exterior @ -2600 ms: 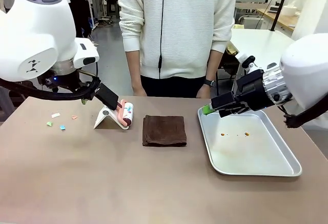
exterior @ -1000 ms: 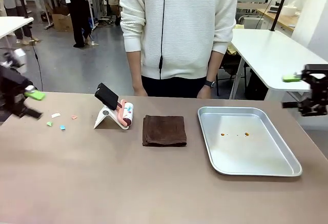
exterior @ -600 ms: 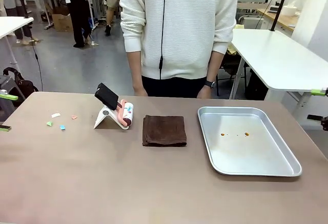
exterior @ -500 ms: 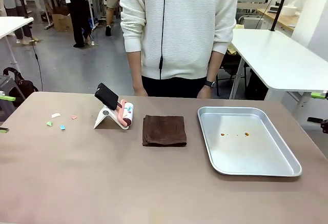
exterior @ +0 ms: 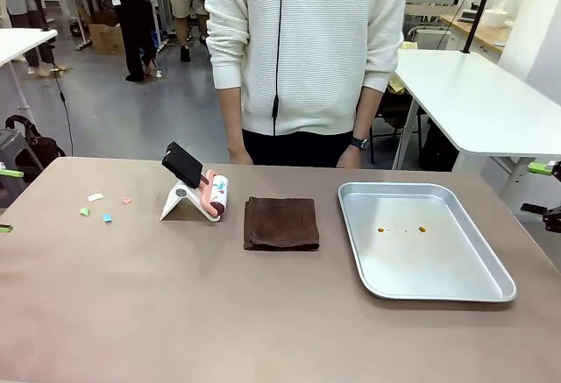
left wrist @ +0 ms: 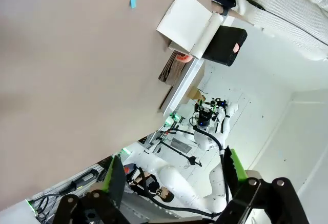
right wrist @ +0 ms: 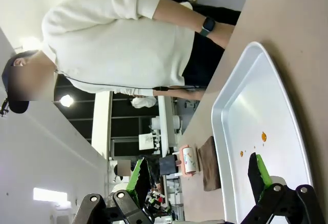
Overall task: Clean the surface of the table.
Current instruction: Hold the Lint Roller with your left hand and the towel with your right hand.
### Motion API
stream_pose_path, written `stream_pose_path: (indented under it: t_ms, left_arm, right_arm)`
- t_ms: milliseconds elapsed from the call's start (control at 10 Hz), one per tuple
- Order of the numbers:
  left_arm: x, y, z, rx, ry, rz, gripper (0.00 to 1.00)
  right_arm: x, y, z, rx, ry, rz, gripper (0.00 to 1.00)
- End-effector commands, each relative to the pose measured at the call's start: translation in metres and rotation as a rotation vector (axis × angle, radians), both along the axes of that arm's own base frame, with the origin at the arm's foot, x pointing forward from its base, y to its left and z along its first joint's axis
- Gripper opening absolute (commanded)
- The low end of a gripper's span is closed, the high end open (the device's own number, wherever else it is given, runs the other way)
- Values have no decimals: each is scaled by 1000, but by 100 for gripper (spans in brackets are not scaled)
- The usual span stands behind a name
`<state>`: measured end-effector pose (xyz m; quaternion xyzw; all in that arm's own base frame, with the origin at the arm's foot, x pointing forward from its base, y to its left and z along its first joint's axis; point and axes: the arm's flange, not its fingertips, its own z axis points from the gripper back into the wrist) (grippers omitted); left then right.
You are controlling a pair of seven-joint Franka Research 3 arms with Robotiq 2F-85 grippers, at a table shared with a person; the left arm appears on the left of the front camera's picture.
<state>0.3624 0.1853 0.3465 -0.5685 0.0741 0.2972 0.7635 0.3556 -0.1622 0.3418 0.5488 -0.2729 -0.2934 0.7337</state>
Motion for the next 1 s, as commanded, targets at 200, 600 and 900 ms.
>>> stream_pose_path:
  t_ms: [200, 600, 900]
  left_arm:
    - [10, -5, 6, 58, -60, -55, 100]
    - [76, -78, 119, 102, -170, -230, 100]
    - [94, -168, 206, 242, -179, -482, 100]
  right_arm:
    - [-2, 12, 14, -47, -36, -12, 100]
    - [10, 108, 117, -267, -235, 86, 100]
    - [48, 247, 163, -468, -231, 230, 100]
